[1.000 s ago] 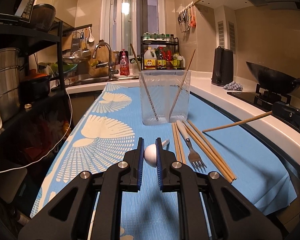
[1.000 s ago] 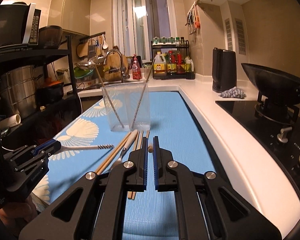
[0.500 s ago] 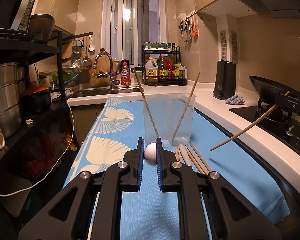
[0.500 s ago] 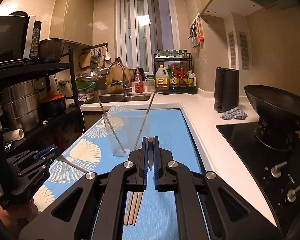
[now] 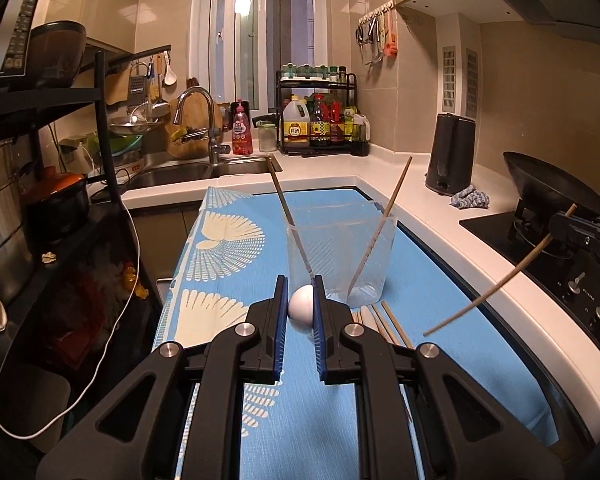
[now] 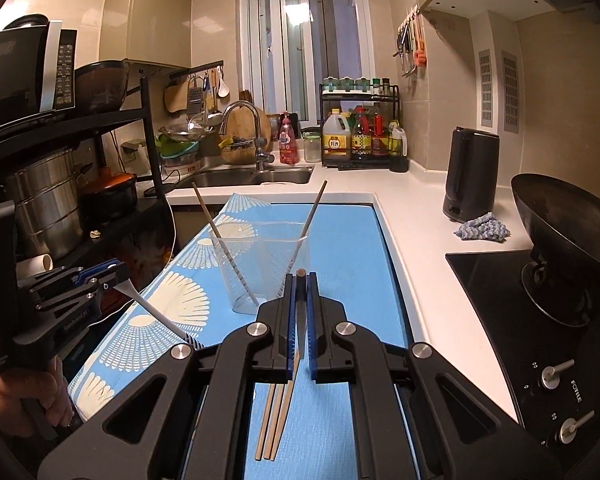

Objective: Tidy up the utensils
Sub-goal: 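Carry the spoon and chopstick over the container and open both tools to release them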

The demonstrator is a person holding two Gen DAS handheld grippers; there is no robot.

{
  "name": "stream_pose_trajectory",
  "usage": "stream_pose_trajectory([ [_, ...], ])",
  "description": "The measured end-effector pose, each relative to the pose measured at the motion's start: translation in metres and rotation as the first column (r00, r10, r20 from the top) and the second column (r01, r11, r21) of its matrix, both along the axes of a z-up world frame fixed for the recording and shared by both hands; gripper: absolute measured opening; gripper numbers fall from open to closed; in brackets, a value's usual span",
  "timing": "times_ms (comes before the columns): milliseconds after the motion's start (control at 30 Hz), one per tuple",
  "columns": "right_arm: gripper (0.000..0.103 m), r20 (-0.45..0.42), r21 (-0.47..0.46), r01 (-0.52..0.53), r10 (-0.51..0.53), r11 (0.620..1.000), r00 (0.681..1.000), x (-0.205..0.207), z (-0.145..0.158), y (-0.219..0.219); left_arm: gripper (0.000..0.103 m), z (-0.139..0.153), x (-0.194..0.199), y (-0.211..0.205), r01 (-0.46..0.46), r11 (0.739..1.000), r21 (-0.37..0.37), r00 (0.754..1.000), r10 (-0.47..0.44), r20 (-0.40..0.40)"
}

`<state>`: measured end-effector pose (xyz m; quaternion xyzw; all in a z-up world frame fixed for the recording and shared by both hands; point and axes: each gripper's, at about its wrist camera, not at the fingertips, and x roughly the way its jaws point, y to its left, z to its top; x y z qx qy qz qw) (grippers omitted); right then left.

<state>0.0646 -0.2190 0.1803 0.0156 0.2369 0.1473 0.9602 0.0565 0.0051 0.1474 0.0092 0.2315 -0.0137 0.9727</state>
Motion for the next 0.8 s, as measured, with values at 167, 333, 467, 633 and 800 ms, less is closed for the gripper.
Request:
stream_pose_trajectory([
  [167, 0.005, -0.007, -0.012, -0.009, 0.009, 1.000, 1.000, 0.007, 0.003, 0.004, 0.012, 0.009, 0.009, 0.001, 0.010, 1.000, -0.004, 1.000, -0.010, -0.020],
  [333, 0.005, -0.023, -0.016, -0.022, 0.021, 1.000, 1.000, 0.016, 0.005, 0.010, 0.012, 0.018, 0.020, 0.001, 0.026, 1.000, 0.013, 0.998, -0.025, -0.049],
  [467, 0.005, -0.016, -0.021, -0.031, 0.030, 0.999, 0.999, 0.022, 0.012, 0.014, 0.012, 0.030, 0.032, 0.004, 0.032, 0.999, 0.013, 0.995, -0.031, -0.091],
  [633, 0.005, -0.002, -0.031, -0.047, 0.047, 0.998, 0.999, 0.037, 0.027, 0.017, 0.012, 0.055, 0.051, 0.009, 0.042, 0.999, 0.006, 0.990, -0.041, -0.135],
  [800, 0.005, 0.008, 0.004, -0.074, 0.074, 0.997, 0.997, 0.059, 0.056, 0.019, 0.012, 0.089, 0.070, 0.009, 0.070, 0.997, 0.015, 0.988, -0.067, -0.138],
])
